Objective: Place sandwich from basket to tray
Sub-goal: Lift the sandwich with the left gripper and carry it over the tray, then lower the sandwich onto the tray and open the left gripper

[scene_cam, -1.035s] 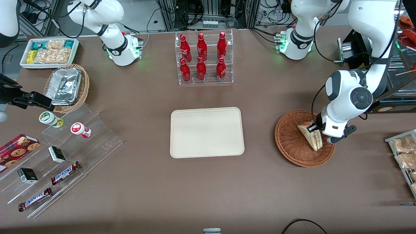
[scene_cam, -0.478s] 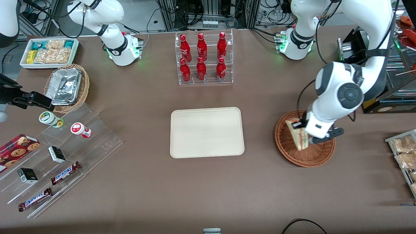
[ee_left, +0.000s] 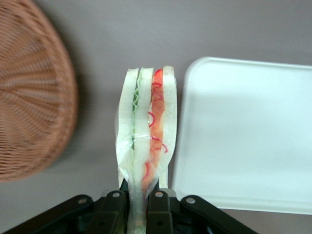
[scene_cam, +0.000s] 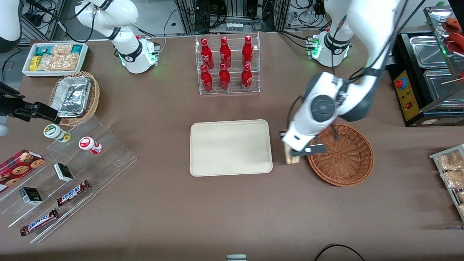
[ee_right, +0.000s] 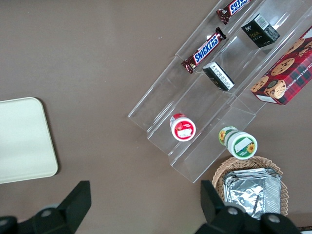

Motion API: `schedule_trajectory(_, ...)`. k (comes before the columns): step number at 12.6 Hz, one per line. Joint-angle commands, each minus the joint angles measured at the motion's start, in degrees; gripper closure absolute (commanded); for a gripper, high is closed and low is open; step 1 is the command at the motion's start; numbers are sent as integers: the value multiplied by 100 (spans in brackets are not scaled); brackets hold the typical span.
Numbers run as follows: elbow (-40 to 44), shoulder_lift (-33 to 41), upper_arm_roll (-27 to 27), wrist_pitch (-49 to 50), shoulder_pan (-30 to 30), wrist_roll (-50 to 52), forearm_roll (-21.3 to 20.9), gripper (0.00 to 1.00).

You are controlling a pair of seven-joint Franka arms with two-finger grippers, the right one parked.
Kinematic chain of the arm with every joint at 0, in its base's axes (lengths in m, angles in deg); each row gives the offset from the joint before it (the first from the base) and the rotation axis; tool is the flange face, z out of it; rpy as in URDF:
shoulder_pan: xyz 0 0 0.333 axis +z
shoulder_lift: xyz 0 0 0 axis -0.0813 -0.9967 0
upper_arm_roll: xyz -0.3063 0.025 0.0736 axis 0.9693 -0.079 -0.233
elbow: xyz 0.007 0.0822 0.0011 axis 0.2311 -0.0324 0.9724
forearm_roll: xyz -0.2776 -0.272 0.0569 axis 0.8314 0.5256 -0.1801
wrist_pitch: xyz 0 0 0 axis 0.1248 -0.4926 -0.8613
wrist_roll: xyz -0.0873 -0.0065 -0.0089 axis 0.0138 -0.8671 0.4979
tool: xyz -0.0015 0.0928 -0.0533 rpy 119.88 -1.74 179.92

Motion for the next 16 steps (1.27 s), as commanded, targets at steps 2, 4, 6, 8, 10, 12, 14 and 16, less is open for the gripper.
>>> schedule_trajectory(2,1003,-801,-55,116,-724,607,-69,100)
schedule_trajectory(4,1477,-1275,-64,124,-1119,993,-86,100)
schedule_trajectory(6,1760,-1531,-64,98,-1340,1248,-78,100)
schedule_trajectory(8,2128,-1803,-64,46,-1489,1494,-60,100)
schedule_trajectory(10,2410,-2067,-64,-42,-1656,1706,-69,100)
schedule_trajectory(12,2411,-2191,-73,-366,-1744,1803,-69,100)
schedule_trajectory(14,2420,-2279,-64,-542,-1762,1803,-69,100)
schedule_trajectory(16,2420,-2332,-99,-587,-1867,1812,-95,100)
